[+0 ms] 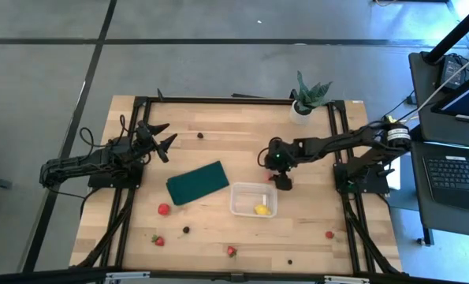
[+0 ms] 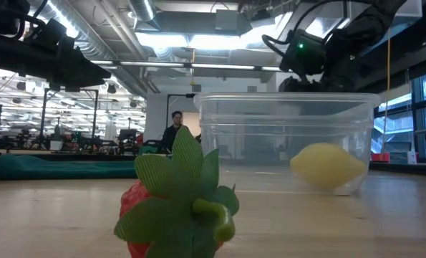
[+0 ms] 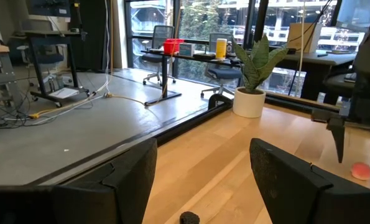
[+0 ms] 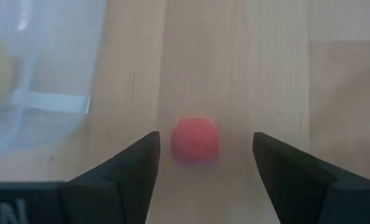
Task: Pick and placing Produce into tupperware
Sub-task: Put the apricot into the transparent bin
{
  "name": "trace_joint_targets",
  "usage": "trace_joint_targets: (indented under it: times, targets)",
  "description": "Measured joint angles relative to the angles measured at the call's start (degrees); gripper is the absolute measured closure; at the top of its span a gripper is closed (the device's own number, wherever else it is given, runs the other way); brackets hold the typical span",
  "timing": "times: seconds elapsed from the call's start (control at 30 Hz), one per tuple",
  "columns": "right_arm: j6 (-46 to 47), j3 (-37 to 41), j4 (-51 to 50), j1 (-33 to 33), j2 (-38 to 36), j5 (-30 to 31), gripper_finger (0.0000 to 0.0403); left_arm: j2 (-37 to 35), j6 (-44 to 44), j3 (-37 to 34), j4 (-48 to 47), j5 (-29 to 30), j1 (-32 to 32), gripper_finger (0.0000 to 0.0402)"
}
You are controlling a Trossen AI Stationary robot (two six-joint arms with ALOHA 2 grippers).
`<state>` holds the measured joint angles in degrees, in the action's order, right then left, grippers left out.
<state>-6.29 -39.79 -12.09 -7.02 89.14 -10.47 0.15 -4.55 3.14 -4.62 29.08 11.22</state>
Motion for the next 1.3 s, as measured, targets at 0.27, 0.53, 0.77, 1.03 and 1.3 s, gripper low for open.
trace_joint_targets:
  times: [0.27, 0.53, 0.77, 1.03, 1.3]
  targets:
    - [-0.04, -0.02, 1.16, 0.17, 1.96, 0.06, 0.0198, 0.01, 0.02, 0.02, 0.0, 0.0, -0.01, 0.0152]
    - [-0.21, 0.0, 0.75, 0.15, 2.04, 0.06, 0.0237, 0.01, 0.02, 0.01, 0.0, 0.0, -0.01, 0.0152]
    - [1.49, -0.02, 0.73, 0.15, 1.95, 0.01, 0.0281, 0.0, 0.04, 0.0, 0.0, 0.0, 0.0, 0.0152]
    - [1.36, -2.38, -4.94, -1.4, -3.45, 0.41, 0.0311, 0.02, 0.04, 0.02, 0.0, 0.0, 0.0, 0.0152]
    - [3.36, -14.25, -14.65, -1.22, -10.96, -0.44, 0.0308, 0.02, 0.1, 0.0, 0.0, 0.0, -0.02, 0.0152]
